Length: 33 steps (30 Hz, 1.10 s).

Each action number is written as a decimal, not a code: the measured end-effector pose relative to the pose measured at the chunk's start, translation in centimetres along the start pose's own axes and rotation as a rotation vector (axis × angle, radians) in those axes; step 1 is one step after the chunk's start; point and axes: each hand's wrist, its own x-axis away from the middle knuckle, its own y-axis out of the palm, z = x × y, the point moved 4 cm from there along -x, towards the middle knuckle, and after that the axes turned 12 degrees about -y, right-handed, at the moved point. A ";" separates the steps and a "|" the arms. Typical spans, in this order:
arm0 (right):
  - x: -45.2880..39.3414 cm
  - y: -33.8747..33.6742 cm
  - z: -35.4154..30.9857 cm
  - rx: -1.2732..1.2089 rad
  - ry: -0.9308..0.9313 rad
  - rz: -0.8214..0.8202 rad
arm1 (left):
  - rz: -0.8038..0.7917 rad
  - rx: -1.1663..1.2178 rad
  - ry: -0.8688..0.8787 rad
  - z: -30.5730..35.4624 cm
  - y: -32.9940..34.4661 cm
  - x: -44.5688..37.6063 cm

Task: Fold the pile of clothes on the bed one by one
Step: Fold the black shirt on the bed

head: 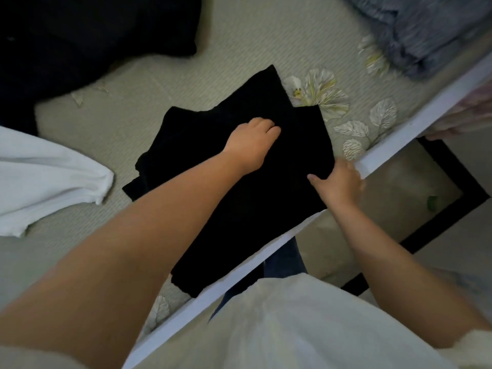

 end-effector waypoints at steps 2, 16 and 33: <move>-0.6 0.1 0.1 -0.011 -0.014 -0.001 | 0.021 -0.066 0.080 0.9 -0.9 -3.1; -0.8 -4.4 -1.0 -0.075 -0.371 0.203 | 0.007 0.091 0.071 0.5 -4.4 -7.6; 21.8 9.6 -13.8 0.280 -0.702 0.328 | 0.374 -0.048 0.379 -15.1 3.9 19.3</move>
